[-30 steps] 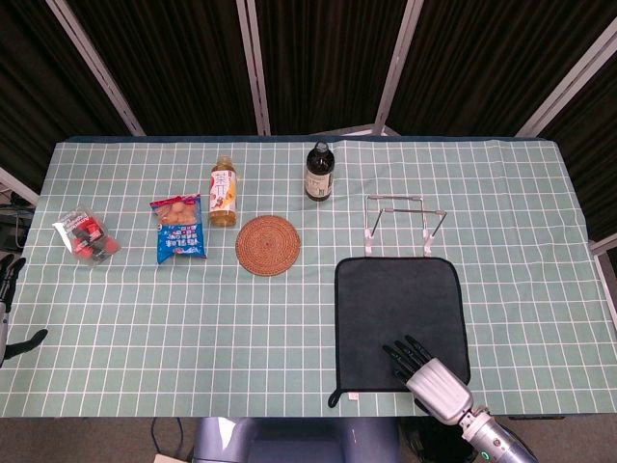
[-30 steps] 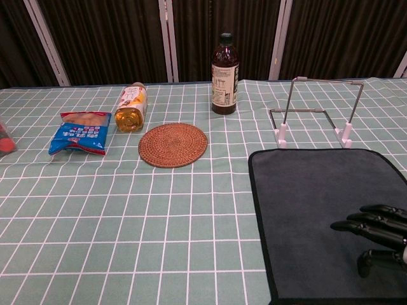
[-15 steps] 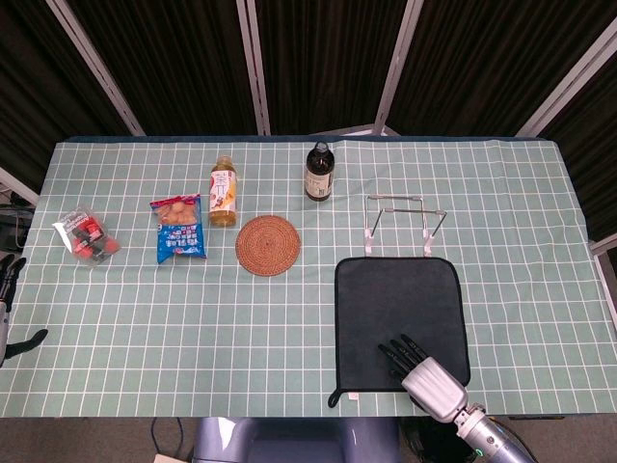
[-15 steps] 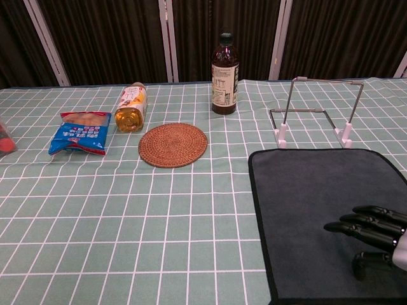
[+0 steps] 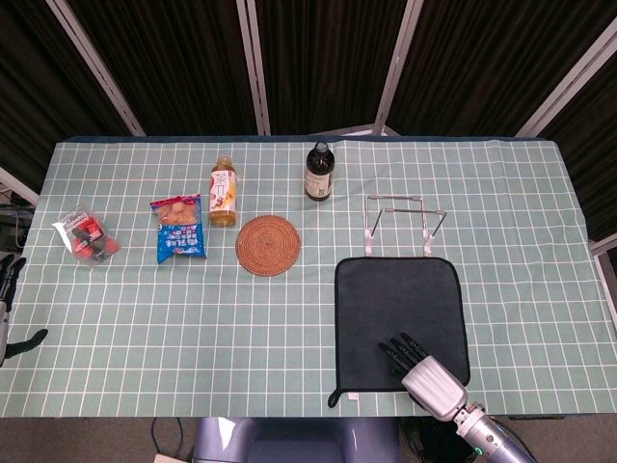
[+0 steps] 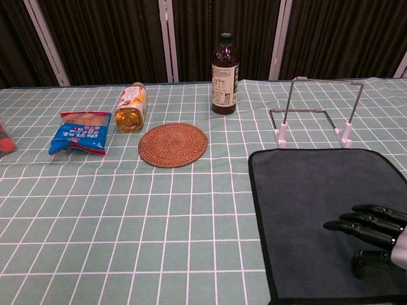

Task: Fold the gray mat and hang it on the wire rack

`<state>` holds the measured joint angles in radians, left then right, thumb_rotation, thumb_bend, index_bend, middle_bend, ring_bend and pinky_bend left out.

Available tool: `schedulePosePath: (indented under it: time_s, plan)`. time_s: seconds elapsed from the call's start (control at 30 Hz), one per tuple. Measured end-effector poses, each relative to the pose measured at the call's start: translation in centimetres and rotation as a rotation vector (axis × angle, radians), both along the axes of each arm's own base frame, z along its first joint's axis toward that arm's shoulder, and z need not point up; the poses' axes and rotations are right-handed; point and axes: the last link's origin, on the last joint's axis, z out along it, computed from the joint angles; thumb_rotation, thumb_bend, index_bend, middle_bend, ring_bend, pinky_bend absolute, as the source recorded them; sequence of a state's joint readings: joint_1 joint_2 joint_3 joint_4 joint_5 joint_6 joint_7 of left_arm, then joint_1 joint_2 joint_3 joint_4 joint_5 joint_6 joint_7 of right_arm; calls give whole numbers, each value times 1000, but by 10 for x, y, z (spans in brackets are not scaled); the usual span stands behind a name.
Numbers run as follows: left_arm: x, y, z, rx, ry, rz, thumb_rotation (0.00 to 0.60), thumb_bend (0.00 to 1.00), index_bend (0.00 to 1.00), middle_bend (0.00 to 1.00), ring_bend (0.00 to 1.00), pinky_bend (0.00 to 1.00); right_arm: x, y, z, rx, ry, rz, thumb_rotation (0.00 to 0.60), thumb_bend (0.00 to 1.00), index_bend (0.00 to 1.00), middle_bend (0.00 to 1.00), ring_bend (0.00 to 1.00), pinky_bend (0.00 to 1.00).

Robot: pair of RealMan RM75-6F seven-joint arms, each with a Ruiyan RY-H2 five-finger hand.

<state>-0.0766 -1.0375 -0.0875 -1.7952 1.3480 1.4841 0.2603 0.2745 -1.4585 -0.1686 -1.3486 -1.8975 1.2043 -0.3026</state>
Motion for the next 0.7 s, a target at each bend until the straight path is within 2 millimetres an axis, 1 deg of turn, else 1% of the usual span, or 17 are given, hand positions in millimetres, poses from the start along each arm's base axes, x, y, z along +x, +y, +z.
schedulePosePath:
  time_s: [0.13, 0.3, 0.4, 0.5, 0.7]
  plan:
    - [0, 0, 0, 0, 1, 0, 600, 0, 0, 0, 0, 0, 0, -1, 0, -5, -6, -2, 600, 292, 389, 0, 0, 0]
    - [0, 0, -1, -1, 3, -1, 600, 0, 0, 0, 0, 0, -1, -1, 0, -5, -6, -4, 600, 295, 390, 0, 0, 0]
    - [0, 0, -1, -2, 3, 0, 600, 0, 0, 0, 0, 0, -1, -1, -1, -6, -7, -4, 600, 297, 419, 0, 0, 0]
    - [0, 0, -1, -2, 3, 0, 600, 0, 0, 0, 0, 0, -2, 0, -1, -6, -7, -3, 600, 319, 455, 0, 0, 0]
    - [0, 0, -1, -3, 3, -1, 600, 0, 0, 0, 0, 0, -3, 1, -3, -4, -13, 4, 600, 377, 473, 0, 0, 0]
